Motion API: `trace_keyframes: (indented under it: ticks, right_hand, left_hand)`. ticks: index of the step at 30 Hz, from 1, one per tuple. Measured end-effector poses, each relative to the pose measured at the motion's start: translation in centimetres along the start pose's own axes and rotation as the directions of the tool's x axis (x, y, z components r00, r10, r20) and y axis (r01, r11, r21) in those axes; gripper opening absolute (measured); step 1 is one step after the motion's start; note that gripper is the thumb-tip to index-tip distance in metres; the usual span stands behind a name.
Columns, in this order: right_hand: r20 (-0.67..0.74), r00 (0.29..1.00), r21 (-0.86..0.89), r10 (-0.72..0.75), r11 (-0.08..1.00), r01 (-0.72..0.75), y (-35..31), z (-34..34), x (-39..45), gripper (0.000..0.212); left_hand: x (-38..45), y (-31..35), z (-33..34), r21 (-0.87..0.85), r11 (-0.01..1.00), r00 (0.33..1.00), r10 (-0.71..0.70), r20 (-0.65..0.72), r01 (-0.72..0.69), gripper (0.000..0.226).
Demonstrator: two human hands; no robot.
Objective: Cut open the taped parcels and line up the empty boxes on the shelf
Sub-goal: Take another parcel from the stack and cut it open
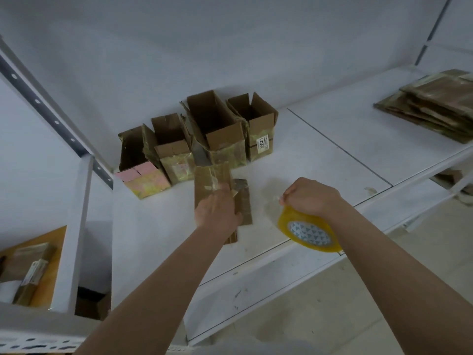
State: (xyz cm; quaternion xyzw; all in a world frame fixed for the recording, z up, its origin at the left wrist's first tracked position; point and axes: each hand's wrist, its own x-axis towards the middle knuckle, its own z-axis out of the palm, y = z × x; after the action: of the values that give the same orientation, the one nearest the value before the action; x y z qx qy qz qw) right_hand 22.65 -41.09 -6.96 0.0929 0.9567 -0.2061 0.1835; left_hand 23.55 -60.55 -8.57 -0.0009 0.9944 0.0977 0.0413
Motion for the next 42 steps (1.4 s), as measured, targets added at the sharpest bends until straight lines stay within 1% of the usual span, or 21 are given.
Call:
trace_keyframes:
  ticks: [2, 4, 6, 8, 11, 12, 14, 16, 18, 20, 22, 25, 26, 28, 30, 31, 32, 34, 36, 37, 42]
  right_hand:
    - [-0.007, 1.0, 0.004, -0.008, 1.0, 0.008, 0.1, 0.2, 0.0, 0.031]
    - [-0.016, 1.0, 0.0, -0.013, 1.0, 0.013, 0.2, 0.4, 0.0, 0.029]
    - [-0.026, 1.0, -0.009, -0.014, 1.0, 0.014, 0.1, 0.5, 0.0, 0.03]
    - [-0.036, 0.999, -0.005, -0.003, 1.0, 0.003, 0.1, 0.4, -0.1, 0.03]
    - [-0.046, 0.999, 0.07, 0.029, 0.997, -0.026, 0.6, -0.2, 0.0, 0.029]
    - [-0.04, 0.998, 0.104, 0.042, 0.994, -0.037, 0.8, -0.4, 0.1, 0.03]
    - [-0.03, 0.998, 0.147, 0.06, 0.988, -0.055, 1.1, -0.6, 0.2, 0.031]
    - [-0.033, 0.997, 0.144, 0.065, 0.988, -0.06, 1.1, -0.5, 0.1, 0.031]
    - [-0.045, 0.997, 0.123, 0.065, 0.991, -0.059, 0.8, -0.2, 0.1, 0.028]
    - [-0.055, 0.996, 0.108, 0.064, 0.992, -0.058, 0.6, 0.0, 0.1, 0.025]
    - [-0.055, 0.996, 0.12, 0.073, 0.991, -0.066, 0.7, 0.0, 0.0, 0.024]
    - [-0.06, 0.994, 0.205, 0.093, 0.976, -0.079, 1.3, -0.4, -0.1, 0.023]
    - [-0.061, 0.994, 0.239, 0.096, 0.968, -0.079, 1.6, -0.5, -0.2, 0.024]
    - [-0.062, 0.994, 0.276, 0.094, 0.958, -0.074, 1.9, -0.7, -0.2, 0.026]
    - [-0.063, 0.994, 0.274, 0.092, 0.959, -0.071, 1.9, -0.6, -0.2, 0.026]
    - [-0.066, 0.993, 0.268, 0.093, 0.961, -0.072, 1.8, -0.5, -0.3, 0.026]
    - [-0.069, 0.993, 0.26, 0.096, 0.963, -0.075, 1.7, -0.5, -0.3, 0.026]
    - [-0.071, 0.993, 0.238, 0.094, 0.968, -0.075, 1.5, -0.4, -0.4, 0.026]
    - [-0.069, 0.994, 0.212, 0.085, 0.975, -0.069, 1.1, -0.4, -0.4, 0.023]
    - [-0.066, 0.995, 0.202, 0.08, 0.977, -0.065, 1.0, -0.3, -0.5, 0.022]
    - [-0.072, 0.996, 0.199, 0.06, 0.979, -0.044, 1.1, -0.2, -0.7, 0.011]
  left_hand:
    - [0.3, 0.2, -0.3, -0.093, 0.995, 0.999, -0.044, -0.002, 0.044, 0.062]
    - [0.7, 0.1, -1.0, -0.216, 0.971, 0.992, -0.117, -0.045, 0.105, 0.077]
    - [1.0, 0.0, -1.6, -0.215, 0.967, 0.986, -0.156, -0.063, 0.139, 0.091]
    - [1.2, -0.3, -2.1, -0.114, 0.989, 0.994, -0.096, -0.043, 0.091, 0.094]
    - [1.4, -1.4, -3.2, -0.028, 0.992, 0.993, 0.121, 0.005, -0.121, 0.075]
    - [1.3, -1.9, -3.8, 0.003, 0.984, 0.984, 0.176, 0.039, -0.176, 0.074]
    - [1.3, -2.5, -4.7, 0.055, 0.972, 0.97, 0.221, 0.097, -0.227, 0.079]
    - [1.4, -2.2, -4.8, 0.043, 0.981, 0.98, 0.188, 0.057, -0.191, 0.082]
    - [1.4, -0.6, -4.1, 0.013, 0.996, 0.994, 0.089, -0.069, -0.088, 0.084]
    - [1.2, 1.5, -3.0, -0.02, 1.0, 0.984, -0.014, -0.176, 0.011, 0.079]
    - [1.0, 3.0, -2.2, -0.024, 0.998, 0.977, -0.063, -0.202, 0.059, 0.075]
    - [1.1, 3.2, -1.8, 0.039, 0.999, 0.984, -0.006, -0.18, 0.014, 0.066]
    - [1.2, 3.0, -2.0, 0.047, 0.998, 0.984, 0.045, -0.171, -0.037, 0.06]
    - [1.2, 2.2, -2.2, 0.048, 0.977, 0.972, 0.209, -0.107, -0.205, 0.053]
    - [1.0, 1.2, -2.6, 0.032, 0.936, 0.937, 0.35, 0.021, -0.35, 0.063]
    - [0.9, 0.6, -2.8, 0.006, 0.925, 0.923, 0.378, 0.067, -0.38, 0.069]
    - [0.6, 0.3, -2.8, -0.019, 0.922, 0.918, 0.387, 0.079, -0.387, 0.071]
    - [-0.1, -0.1, -2.5, -0.044, 0.931, 0.931, 0.363, 0.024, -0.362, 0.069]
    - [-0.7, -0.2, -2.1, -0.027, 0.949, 0.949, 0.314, -0.029, -0.315, 0.067]
    - [-0.8, -0.4, -2.2, -0.021, 0.951, 0.951, 0.308, -0.029, -0.308, 0.067]
    - [-0.4, -3.2, -4.6, -0.013, 0.919, 0.908, 0.391, 0.151, -0.394, 0.066]
